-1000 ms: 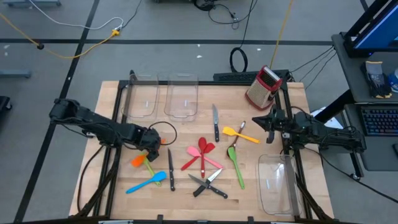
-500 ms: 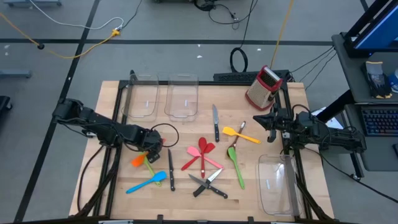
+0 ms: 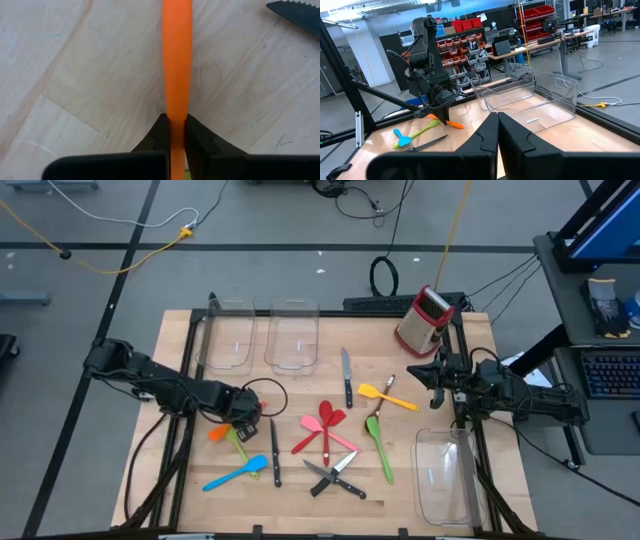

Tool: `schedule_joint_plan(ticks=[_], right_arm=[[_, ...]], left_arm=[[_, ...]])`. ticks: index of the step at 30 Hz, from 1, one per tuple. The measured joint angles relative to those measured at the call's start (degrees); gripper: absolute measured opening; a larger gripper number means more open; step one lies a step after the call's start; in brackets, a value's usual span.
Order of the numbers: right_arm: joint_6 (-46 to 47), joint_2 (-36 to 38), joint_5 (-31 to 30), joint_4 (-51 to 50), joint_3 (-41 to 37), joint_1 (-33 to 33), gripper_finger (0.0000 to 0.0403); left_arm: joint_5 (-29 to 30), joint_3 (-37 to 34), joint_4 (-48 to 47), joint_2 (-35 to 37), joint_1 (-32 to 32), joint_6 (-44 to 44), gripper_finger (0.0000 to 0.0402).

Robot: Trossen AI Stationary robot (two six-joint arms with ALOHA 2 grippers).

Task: Pick & Place Kitchen Items
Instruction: Put the orange spatula into the bottom transparent bin

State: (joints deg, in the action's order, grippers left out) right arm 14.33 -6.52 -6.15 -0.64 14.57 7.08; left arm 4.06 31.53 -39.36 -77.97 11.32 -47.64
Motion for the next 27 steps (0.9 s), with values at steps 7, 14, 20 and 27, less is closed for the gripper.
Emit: schedule_joint_plan(ticks=[7, 14, 20, 27], right_arm=[[0.02, 0.00, 0.00, 1.12, 0.00, -0.01, 0.0000], [0.02, 0.01, 0.15, 3.56, 0.00, -0.01, 0.0000], [0.01, -0.11, -0.65, 6.19, 0.00, -0.01, 0.0000], [0.50, -0.69, -2.69, 9.21, 0.00, -0.01, 0.0000]], left_arm=[[-0.53, 3.19, -9.19, 1.73, -0.10, 0.75, 0.0012], [-0.38, 9.65, -21.83, 4.64, -0.16, 1.49, 0.0004], [-1.64, 17.19, -23.81, 8.61, -0.16, 0.53, 0.0003], [-4.05, 27.01, -13.91, 10.57, -0.10, -3.48, 0.0003]])
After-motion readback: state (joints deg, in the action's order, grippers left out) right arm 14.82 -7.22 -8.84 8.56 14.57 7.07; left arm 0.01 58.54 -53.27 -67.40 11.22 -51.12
